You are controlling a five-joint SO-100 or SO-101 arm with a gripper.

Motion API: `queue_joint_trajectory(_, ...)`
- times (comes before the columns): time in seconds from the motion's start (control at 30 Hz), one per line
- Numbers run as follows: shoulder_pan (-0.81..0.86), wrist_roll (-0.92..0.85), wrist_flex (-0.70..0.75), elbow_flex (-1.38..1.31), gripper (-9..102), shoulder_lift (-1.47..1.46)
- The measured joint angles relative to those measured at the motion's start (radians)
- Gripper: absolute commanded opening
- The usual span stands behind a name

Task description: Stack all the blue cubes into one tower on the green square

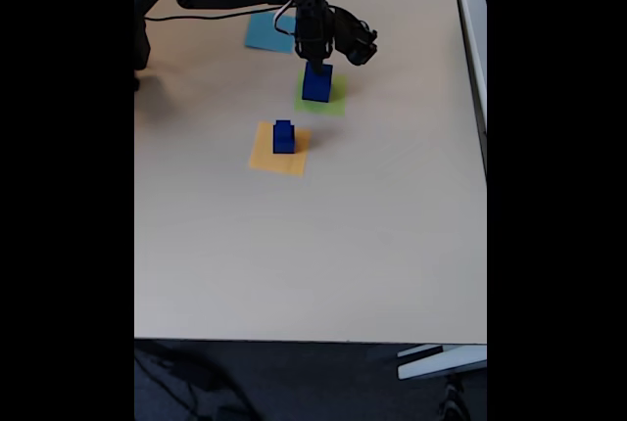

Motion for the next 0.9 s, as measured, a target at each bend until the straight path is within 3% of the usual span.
queue_joint_trajectory(0.37,0.0,-0.014,0.0,0.0,23,0.0)
queue_joint_trajectory(0.9,-0.008,-0.097,0.0,-0.092,24,0.002)
